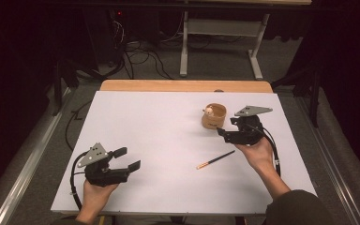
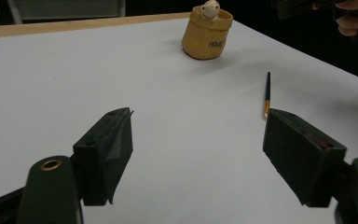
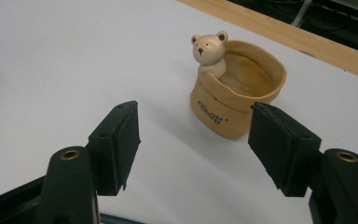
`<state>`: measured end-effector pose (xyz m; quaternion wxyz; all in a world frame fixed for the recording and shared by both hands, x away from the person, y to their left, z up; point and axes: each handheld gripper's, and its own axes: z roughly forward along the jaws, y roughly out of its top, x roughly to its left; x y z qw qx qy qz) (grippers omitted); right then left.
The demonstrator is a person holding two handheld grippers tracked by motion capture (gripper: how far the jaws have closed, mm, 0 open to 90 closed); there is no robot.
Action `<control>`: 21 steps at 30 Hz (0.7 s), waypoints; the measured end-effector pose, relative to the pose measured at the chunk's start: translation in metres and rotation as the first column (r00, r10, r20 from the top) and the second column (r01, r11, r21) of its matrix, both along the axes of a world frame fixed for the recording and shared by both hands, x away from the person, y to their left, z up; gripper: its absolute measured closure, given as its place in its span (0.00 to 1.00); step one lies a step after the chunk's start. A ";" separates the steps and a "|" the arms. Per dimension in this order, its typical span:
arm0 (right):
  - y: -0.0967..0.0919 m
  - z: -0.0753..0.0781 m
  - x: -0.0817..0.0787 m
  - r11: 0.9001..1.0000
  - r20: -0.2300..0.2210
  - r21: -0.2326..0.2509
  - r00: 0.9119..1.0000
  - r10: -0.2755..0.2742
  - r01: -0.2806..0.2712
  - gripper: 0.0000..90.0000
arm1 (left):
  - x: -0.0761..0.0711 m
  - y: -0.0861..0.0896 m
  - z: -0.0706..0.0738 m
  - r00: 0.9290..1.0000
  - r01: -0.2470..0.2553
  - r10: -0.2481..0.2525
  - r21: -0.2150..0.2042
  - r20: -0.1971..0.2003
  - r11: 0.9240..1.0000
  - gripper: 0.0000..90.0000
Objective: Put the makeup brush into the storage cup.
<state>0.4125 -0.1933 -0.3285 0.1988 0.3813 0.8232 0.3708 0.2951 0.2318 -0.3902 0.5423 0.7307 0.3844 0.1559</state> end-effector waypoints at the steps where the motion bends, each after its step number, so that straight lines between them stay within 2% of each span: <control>1: 0.000 0.000 0.001 1.000 0.000 -0.008 1.000 0.012 -0.012 0.39 | 0.000 0.000 0.000 1.000 0.000 0.000 0.000 0.000 1.000 0.28; 4: 0.003 0.001 0.002 0.999 -0.016 -0.041 0.999 0.029 -0.030 0.39 | 0.000 0.000 0.000 1.000 0.001 -0.001 0.000 -0.001 1.000 0.28; 6: 0.005 0.001 0.003 0.996 -0.047 -0.065 0.998 0.052 -0.055 0.39 | 0.000 0.000 0.000 1.000 0.002 -0.002 0.003 -0.003 1.000 0.28; 9: 0.008 0.000 0.003 0.992 -0.052 -0.103 0.996 0.069 -0.074 0.39 | 0.000 0.000 0.000 1.000 0.002 -0.002 0.003 -0.002 1.000 0.28; 17: 0.011 0.001 0.004 0.986 -0.083 -0.138 0.993 0.085 -0.096 0.39 | 0.000 0.000 0.000 1.000 0.000 0.000 0.002 -0.002 1.000 0.28; 21: 0.011 0.002 0.006 0.978 -0.099 -0.174 0.990 0.095 -0.111 0.39 | 0.000 0.000 0.000 1.000 0.000 0.000 0.003 -0.003 1.000 0.28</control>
